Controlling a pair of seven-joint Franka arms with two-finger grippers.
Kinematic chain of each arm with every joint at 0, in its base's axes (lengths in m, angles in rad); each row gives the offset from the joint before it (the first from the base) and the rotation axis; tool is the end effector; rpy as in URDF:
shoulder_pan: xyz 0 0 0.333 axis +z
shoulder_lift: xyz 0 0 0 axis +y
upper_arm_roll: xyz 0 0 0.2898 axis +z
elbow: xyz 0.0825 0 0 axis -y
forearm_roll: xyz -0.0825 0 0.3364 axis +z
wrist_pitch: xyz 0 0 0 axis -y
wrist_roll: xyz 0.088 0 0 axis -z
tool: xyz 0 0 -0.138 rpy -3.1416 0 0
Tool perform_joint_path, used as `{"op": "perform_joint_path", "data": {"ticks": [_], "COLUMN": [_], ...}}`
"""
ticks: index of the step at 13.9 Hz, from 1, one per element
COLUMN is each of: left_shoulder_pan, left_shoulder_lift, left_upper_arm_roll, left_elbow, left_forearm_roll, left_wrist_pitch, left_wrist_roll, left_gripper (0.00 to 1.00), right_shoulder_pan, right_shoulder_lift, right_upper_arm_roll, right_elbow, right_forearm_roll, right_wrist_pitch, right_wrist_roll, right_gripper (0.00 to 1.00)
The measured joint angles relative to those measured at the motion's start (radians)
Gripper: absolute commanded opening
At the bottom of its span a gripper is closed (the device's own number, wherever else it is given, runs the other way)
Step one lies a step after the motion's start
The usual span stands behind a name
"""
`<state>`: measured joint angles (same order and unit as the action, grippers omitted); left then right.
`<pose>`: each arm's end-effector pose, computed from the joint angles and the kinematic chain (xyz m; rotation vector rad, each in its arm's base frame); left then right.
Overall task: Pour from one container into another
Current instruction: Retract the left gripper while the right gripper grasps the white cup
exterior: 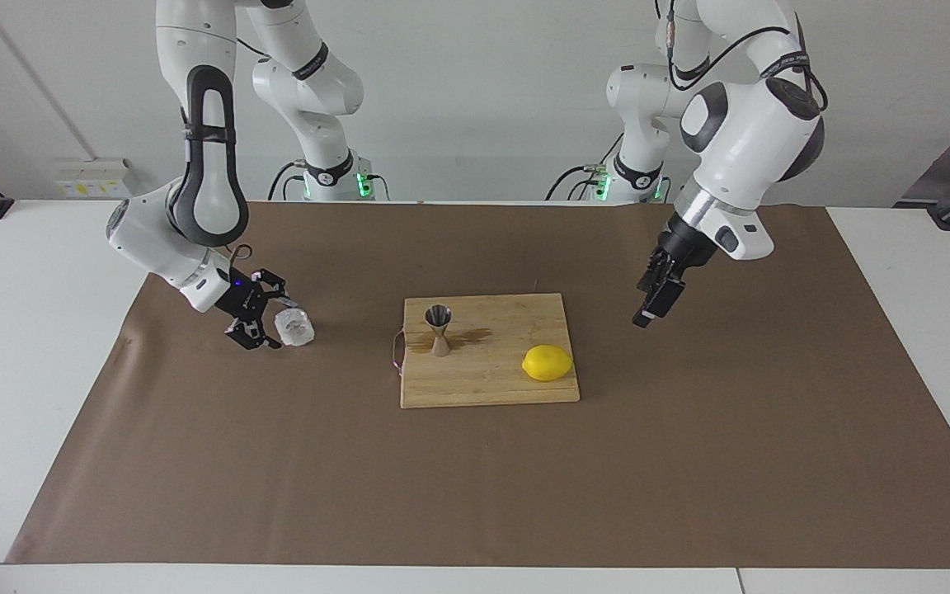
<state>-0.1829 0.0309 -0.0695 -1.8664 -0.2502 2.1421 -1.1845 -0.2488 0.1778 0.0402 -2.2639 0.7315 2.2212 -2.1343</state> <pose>0.5342 -0.1549 0.4799 2.4365 1.3987 0.0470 0.4765 -0.0620 0.2552 -2.0488 -1.7363 -0.5642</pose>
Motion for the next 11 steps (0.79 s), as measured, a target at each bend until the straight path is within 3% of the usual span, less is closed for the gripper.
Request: {"op": "perform_joint_path", "data": {"ticks": [6, 7, 8, 9, 10, 11], "left_shoulder_pan": [0.152, 0.181, 0.204, 0.221, 0.230, 0.231], "left_shoulder_lift": [-0.004, -0.006, -0.008, -0.010, -0.013, -0.018], "left_upper_arm_roll": [0.001, 0.001, 0.001, 0.001, 0.001, 0.001], "left_elbow": [0.000, 0.000, 0.000, 0.000, 0.000, 0.000], "left_forearm_roll": [0.047, 0.057, 0.076, 0.102, 0.129, 0.153], "left_wrist_pitch": [-0.049, -0.064, -0.079, -0.097, -0.110, -0.121], "left_wrist_roll": [0.353, 0.439, 0.527, 0.625, 0.711, 0.782], "left_gripper": [1.00, 1.00, 1.00, 1.00, 1.00, 1.00], "right_shoulder_pan": [0.008, 0.008, 0.008, 0.007, 0.004, 0.001], "right_shoulder_lift": [0.051, 0.053, 0.053, 0.053, 0.053, 0.053], "right_upper_arm_roll": [0.003, 0.003, 0.003, 0.003, 0.002, 0.001], "right_elbow": [0.000, 0.001, 0.001, 0.004, 0.010, 0.015], "right_forearm_roll": [0.121, 0.124, 0.125, 0.130, 0.134, 0.138], "right_wrist_pitch": [0.001, 0.001, 0.001, 0.001, 0.001, 0.001], "right_wrist_roll": [-0.098, -0.100, -0.100, -0.100, -0.100, -0.100], "right_gripper": [1.00, 0.79, 0.51, 0.33, 0.20, 0.14]}}
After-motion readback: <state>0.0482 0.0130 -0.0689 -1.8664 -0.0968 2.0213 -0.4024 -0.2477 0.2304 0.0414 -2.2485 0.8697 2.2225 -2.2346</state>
